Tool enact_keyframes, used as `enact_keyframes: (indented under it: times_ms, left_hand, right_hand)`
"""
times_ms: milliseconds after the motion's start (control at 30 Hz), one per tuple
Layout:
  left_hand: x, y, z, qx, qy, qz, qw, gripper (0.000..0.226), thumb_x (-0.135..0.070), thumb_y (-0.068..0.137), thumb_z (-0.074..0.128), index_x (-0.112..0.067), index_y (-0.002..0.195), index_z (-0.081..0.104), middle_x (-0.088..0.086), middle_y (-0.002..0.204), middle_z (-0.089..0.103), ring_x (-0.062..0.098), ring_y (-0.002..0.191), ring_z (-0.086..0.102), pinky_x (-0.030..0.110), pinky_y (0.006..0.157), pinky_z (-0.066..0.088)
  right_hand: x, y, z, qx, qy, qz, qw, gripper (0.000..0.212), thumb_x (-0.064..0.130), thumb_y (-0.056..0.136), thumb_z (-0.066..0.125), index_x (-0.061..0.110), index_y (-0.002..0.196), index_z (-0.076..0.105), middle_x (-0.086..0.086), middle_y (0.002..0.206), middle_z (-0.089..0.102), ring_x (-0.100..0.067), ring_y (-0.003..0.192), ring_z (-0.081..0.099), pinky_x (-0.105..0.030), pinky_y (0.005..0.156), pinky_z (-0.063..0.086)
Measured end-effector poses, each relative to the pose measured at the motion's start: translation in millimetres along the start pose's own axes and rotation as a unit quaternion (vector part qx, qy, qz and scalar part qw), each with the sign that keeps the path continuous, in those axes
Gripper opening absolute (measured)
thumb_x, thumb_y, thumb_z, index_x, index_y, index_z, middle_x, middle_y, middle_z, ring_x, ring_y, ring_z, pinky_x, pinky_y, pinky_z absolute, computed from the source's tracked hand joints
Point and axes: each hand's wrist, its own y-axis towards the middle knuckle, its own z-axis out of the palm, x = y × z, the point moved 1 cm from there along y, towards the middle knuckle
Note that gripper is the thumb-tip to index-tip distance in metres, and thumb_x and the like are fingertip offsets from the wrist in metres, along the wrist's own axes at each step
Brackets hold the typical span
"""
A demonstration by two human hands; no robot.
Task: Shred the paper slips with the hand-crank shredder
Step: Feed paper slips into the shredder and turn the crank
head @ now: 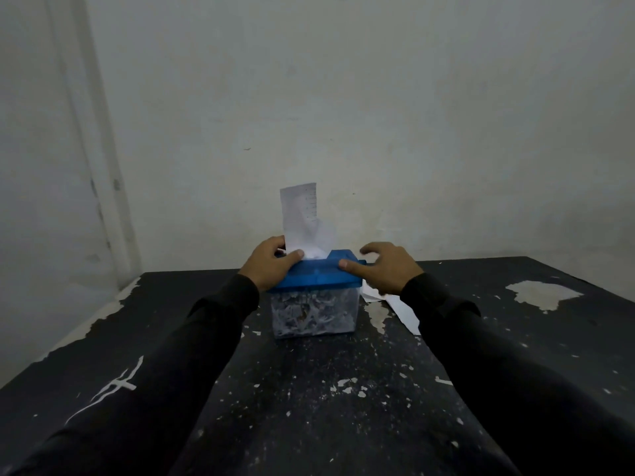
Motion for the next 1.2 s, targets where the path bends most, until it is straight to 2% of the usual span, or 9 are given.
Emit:
enact_keyframes:
  times_ms: [100,233,400,533,633,733,900,1067,1200]
  left_hand:
    - [-2,0,1,-0.007,-0.014,0.005,1.000,0.026,-0.021,0.099,0.066,-0.014,0.124,0.068,0.003,0.118,0.069,0.027,0.106,0.065,0.043,0.097,0.054]
    - [0,-2,3,-0.016,-0.020,0.013,1.000,0.018,-0.026,0.098,0.067,-0.018,0.114,0.069,0.007,0.111,0.072,0.026,0.100,0.068,0.042,0.091,0.055]
    - [0,-2,1,-0.022,0.025,0.013,0.999,0.029,-0.034,0.099,0.066,-0.012,0.116,0.070,0.009,0.116,0.067,0.027,0.104,0.063,0.042,0.091,0.054]
    - [-1,1,-3,-0.012,0.048,0.025,0.998,0.018,-0.036,0.098,0.066,-0.020,0.105,0.066,0.005,0.106,0.067,0.026,0.097,0.064,0.040,0.084,0.054]
    - [-2,-3,-1,-0.011,0.040,0.023,0.999,0.039,-0.040,0.096,0.067,-0.022,0.128,0.051,0.002,0.117,0.064,0.021,0.100,0.063,0.041,0.089,0.055]
    - [-3,-7,-1,-0.067,0.056,0.077,0.993,0.050,-0.036,0.095,0.070,-0.025,0.132,0.039,-0.004,0.125,0.054,0.016,0.112,0.052,0.033,0.093,0.047]
    - [-7,-8,-1,-0.062,-0.018,0.066,0.996,0.018,-0.023,0.106,0.052,-0.024,0.120,0.041,0.000,0.121,0.058,0.020,0.108,0.063,0.021,0.074,0.051]
    - [-27,-8,-11,-0.031,-0.157,0.024,0.987,0.029,-0.044,0.110,0.034,-0.032,0.135,0.040,-0.007,0.125,0.055,0.016,0.107,0.063,0.023,0.080,0.057]
    - [-36,-6,-16,0.016,-0.190,0.042,0.981,0.044,-0.058,0.104,0.037,-0.032,0.138,0.046,0.001,0.138,0.057,0.021,0.118,0.062,0.036,0.089,0.060]
  right_hand:
    - [17,7,-4,-0.086,-0.006,-0.094,0.992,0.064,0.066,0.083,0.068,0.022,0.129,0.062,-0.001,0.116,0.066,-0.014,0.097,0.062,-0.034,0.086,0.054]
    - [59,22,10,-0.130,0.073,-0.170,0.974,0.044,0.048,0.085,0.077,0.018,0.117,0.070,0.001,0.095,0.066,-0.006,0.078,0.056,-0.018,0.069,0.044]
    - [86,44,20,-0.117,0.147,-0.115,0.976,0.030,0.034,0.083,0.082,0.015,0.105,0.075,0.001,0.072,0.062,-0.010,0.063,0.055,-0.018,0.056,0.041]
    - [93,49,11,-0.085,0.166,-0.118,0.975,0.015,0.024,0.087,0.078,0.012,0.094,0.072,0.000,0.064,0.062,-0.011,0.056,0.054,-0.021,0.054,0.043]
    - [92,41,0,-0.074,0.258,-0.134,0.954,0.016,0.018,0.097,0.066,0.003,0.102,0.063,-0.008,0.068,0.070,-0.018,0.053,0.057,-0.028,0.054,0.046]
    - [86,32,-12,-0.047,0.350,-0.157,0.922,0.010,0.005,0.099,0.059,-0.002,0.105,0.063,-0.013,0.083,0.075,-0.025,0.056,0.062,-0.028,0.048,0.047]
    - [74,25,-12,0.027,0.417,-0.117,0.901,0.031,-0.003,0.098,0.041,-0.009,0.107,0.069,-0.019,0.092,0.071,-0.029,0.068,0.070,-0.032,0.056,0.056]
    - [68,27,1,0.048,0.337,-0.168,0.925,0.031,-0.007,0.086,0.072,0.000,0.115,0.068,-0.017,0.100,0.072,-0.029,0.077,0.073,-0.035,0.070,0.061]
    - [70,31,6,0.048,0.329,-0.177,0.926,0.042,-0.013,0.083,0.073,0.001,0.121,0.063,-0.015,0.093,0.068,-0.026,0.075,0.072,-0.035,0.071,0.061]
